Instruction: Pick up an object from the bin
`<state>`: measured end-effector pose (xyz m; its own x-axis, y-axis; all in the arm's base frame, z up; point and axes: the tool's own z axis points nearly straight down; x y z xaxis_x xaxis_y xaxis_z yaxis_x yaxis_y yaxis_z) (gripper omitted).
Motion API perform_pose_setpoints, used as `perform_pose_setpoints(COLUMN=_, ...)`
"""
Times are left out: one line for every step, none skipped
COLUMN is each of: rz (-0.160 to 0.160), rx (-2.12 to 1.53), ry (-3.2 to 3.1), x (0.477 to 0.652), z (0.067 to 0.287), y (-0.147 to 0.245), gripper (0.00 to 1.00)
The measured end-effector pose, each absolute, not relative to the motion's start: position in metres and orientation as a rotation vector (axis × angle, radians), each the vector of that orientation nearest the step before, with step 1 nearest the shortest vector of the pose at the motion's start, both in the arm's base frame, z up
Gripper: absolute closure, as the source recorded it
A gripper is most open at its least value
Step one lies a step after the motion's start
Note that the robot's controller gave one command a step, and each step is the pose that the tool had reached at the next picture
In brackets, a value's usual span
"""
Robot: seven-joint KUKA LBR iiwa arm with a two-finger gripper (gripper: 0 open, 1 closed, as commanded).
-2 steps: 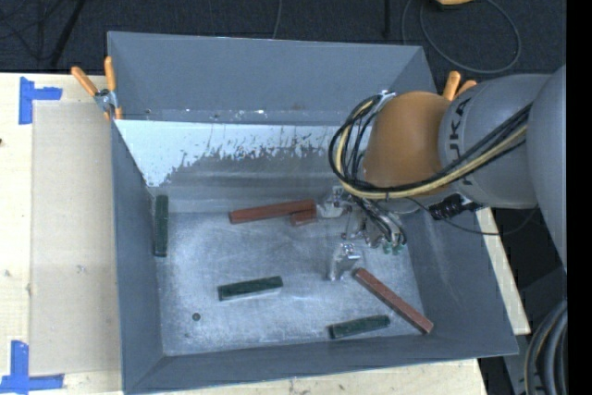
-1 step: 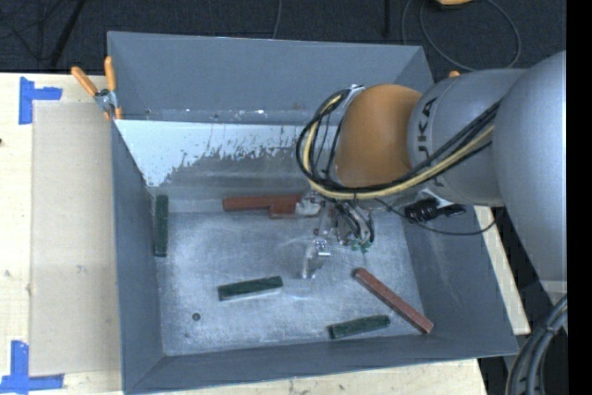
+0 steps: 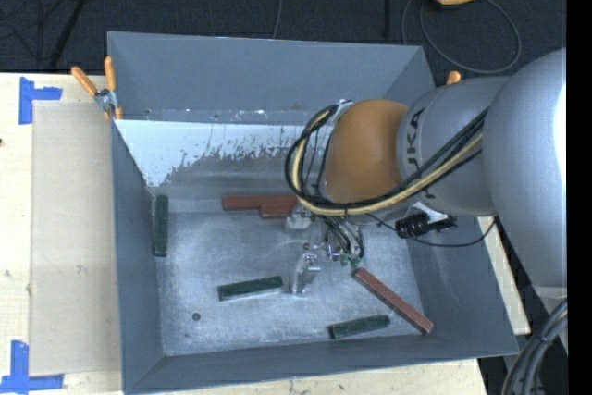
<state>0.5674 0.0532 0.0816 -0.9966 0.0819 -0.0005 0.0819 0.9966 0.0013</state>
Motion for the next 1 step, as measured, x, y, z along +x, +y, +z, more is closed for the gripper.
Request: perform_pose_setpoints(rz=-0.004, rx=-0.239, ry=3.121, x=0.5324, z=0.0747, y=0.0903, gripper=1.00)
